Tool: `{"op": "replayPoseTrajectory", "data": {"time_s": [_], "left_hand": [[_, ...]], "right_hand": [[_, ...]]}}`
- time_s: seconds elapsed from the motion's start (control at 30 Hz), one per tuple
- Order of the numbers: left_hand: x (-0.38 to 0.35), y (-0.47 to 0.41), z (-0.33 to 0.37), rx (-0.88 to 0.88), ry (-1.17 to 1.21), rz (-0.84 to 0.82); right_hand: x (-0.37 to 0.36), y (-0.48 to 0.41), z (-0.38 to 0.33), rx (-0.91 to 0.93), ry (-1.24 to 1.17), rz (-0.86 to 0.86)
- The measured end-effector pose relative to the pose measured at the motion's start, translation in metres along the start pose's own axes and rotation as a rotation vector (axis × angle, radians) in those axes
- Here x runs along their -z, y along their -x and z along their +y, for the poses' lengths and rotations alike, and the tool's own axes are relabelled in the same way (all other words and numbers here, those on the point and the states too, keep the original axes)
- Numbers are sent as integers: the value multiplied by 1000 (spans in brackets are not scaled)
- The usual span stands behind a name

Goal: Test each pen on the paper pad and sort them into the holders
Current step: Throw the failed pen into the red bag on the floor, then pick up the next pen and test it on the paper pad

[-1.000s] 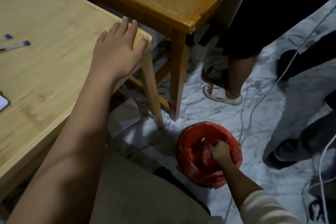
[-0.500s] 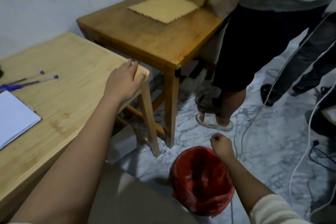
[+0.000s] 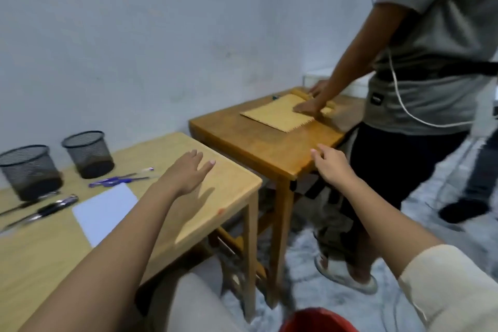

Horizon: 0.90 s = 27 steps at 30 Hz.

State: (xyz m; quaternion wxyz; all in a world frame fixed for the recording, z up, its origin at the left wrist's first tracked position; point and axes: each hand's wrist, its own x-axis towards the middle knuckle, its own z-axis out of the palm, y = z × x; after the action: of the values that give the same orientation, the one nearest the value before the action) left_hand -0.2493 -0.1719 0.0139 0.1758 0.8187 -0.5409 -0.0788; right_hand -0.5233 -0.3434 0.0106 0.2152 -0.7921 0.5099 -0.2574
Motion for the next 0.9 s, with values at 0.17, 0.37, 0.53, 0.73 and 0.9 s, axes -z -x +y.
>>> {"op": "replayPoseTrajectory", "data": {"time_s": [0.17, 0.37, 0.53, 0.73, 0.9], "left_hand": [[61, 42, -62, 142, -16, 109], [114, 114, -154, 380, -53, 279], [121, 184, -211, 625, -53, 302], [99, 232, -252, 805, -45, 202], [70, 246, -277, 867, 13, 257]], "right_hand": [[-45, -11, -104, 253, -13, -93], [-130, 3, -224, 566, -20, -244], [-206, 34, -298, 739, -71, -402], [-273, 78, -360, 909, -53, -553], [-307, 103, -379, 1051, 26, -571]]}}
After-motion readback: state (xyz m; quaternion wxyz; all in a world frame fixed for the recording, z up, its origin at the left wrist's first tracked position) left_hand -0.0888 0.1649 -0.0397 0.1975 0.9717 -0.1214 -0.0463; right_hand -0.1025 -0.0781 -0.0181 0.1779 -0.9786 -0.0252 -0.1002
